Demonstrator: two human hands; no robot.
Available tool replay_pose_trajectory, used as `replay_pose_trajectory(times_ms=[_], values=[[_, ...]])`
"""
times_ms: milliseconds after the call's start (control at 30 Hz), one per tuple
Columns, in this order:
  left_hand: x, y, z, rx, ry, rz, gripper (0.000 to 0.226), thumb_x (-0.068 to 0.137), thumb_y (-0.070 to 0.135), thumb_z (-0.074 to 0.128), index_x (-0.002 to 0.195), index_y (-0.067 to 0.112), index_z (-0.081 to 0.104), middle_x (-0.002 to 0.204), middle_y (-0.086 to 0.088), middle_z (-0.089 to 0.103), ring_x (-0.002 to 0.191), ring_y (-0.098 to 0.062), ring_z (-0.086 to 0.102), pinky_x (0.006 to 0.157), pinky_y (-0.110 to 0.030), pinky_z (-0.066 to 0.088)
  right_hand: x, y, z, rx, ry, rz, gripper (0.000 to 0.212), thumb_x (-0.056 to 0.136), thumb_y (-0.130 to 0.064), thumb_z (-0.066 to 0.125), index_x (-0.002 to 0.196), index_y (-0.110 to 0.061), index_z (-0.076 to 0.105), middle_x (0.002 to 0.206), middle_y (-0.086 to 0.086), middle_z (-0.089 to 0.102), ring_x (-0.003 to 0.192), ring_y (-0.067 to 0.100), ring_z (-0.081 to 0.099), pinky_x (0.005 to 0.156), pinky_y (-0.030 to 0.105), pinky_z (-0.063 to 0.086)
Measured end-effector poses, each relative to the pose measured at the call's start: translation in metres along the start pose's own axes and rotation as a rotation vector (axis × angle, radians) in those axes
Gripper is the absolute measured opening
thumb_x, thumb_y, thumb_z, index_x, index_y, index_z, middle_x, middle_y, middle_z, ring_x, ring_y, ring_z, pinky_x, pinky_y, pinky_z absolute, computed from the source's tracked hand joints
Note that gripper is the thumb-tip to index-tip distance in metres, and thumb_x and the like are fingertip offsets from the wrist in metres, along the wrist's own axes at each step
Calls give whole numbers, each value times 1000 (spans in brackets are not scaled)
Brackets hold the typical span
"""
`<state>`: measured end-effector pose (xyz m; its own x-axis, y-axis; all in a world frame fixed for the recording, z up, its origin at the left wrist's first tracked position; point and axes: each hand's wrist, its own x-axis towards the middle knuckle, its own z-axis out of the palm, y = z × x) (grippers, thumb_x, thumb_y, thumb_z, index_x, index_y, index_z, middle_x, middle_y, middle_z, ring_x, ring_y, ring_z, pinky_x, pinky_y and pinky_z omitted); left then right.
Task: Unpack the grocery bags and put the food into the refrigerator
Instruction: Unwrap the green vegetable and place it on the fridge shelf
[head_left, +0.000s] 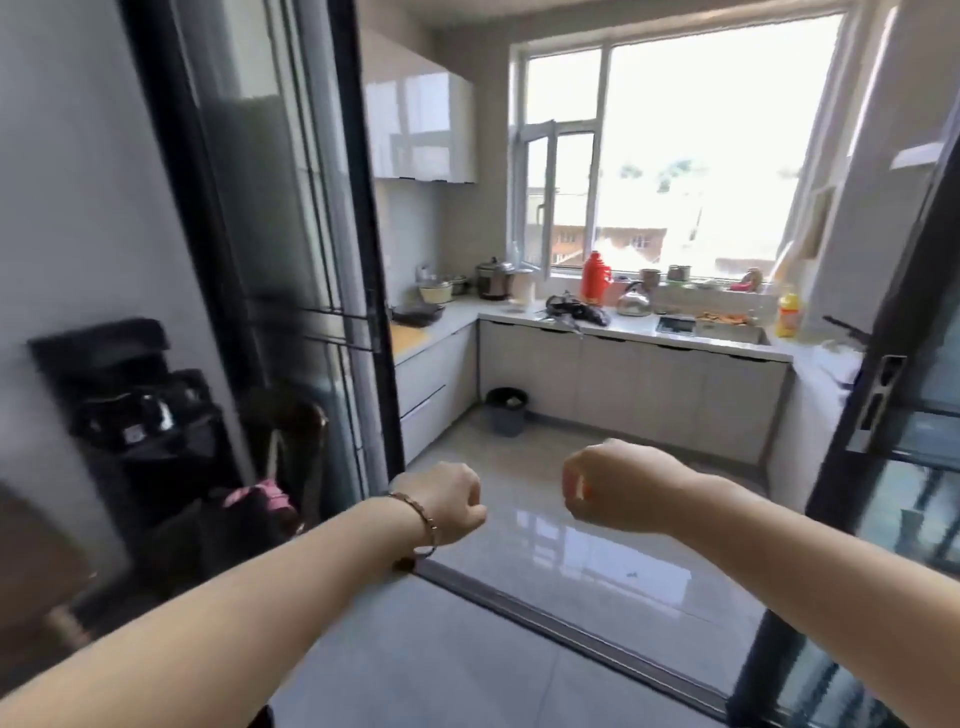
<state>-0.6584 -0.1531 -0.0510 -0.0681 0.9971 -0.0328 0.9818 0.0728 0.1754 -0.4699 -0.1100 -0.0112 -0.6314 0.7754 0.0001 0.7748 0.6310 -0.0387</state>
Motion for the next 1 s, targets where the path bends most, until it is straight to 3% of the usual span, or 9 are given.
replay_pose_trajectory(times_ms=[133, 267, 333, 433, 533, 600, 667, 800, 1000], values=[[-92, -168, -6, -19, 28, -304, 19, 88, 30, 47, 93, 21, 63, 106, -1, 65, 102, -24, 60, 79, -28, 45, 69, -161, 38, 18, -37, -207, 19, 89, -28, 48, 98, -23, 64, 104, -2, 65, 99, 22, 60, 80, 26, 47], [-203, -304, 1, -110, 39, -603, 16, 87, 29, 47, 88, 24, 62, 102, 0, 66, 95, -26, 61, 75, -28, 45, 110, -321, 74, -96, -161, -475, 24, 89, -14, 43, 65, -18, 46, 74, 0, 51, 79, 26, 49, 63, 29, 42], [-251, -359, 8, -143, 48, -725, 16, 86, 30, 48, 86, 23, 63, 102, -1, 67, 95, -25, 61, 81, -31, 49, 125, -393, 90, -125, -218, -631, 25, 90, -6, 44, 67, -14, 46, 82, 3, 56, 84, 28, 55, 57, 27, 39], [-311, -428, 14, -172, 91, -901, 16, 85, 25, 47, 73, 23, 56, 99, -1, 67, 94, -25, 61, 80, -29, 47, 139, -488, 101, -236, -272, -837, 18, 88, 2, 45, 86, -1, 62, 100, 11, 61, 94, 31, 59, 69, 33, 46], [-353, -486, 20, -188, 104, -1048, 24, 83, 16, 41, 60, 19, 46, 87, -5, 63, 85, -27, 59, 71, -28, 41, 164, -573, 117, -211, -283, -916, 19, 91, -6, 43, 85, -4, 61, 78, 1, 50, 79, 25, 51, 68, 29, 43], [-372, -525, 27, -211, 94, -1110, 22, 83, 15, 40, 65, 17, 53, 85, -6, 66, 81, -27, 62, 67, -27, 42, 184, -623, 132, -144, -270, -939, 19, 89, -9, 43, 90, -6, 62, 77, -1, 52, 82, 24, 53, 72, 31, 47], [-386, -563, 32, -236, 91, -1156, 23, 85, 18, 39, 77, 18, 61, 87, -5, 67, 79, -25, 61, 65, -27, 43, 206, -667, 146, -38, -290, -948, 24, 88, -18, 43, 99, -16, 65, 95, -1, 64, 92, 22, 59, 78, 33, 51], [-397, -640, 31, -306, 168, -1274, 20, 88, 22, 40, 76, 24, 55, 82, 0, 63, 80, -23, 61, 68, -27, 46, 262, -748, 169, -17, -274, -1046, 25, 91, -26, 41, 102, -21, 62, 106, -3, 63, 92, 19, 57, 79, 32, 48], [-417, -739, 25, -371, 249, -1422, 18, 91, 18, 42, 81, 21, 57, 98, -7, 66, 92, -25, 61, 75, -29, 43, 337, -868, 189, -60, -340, -1153, 27, 94, -28, 41, 112, -23, 60, 112, -3, 61, 101, 19, 58, 77, 28, 46]])
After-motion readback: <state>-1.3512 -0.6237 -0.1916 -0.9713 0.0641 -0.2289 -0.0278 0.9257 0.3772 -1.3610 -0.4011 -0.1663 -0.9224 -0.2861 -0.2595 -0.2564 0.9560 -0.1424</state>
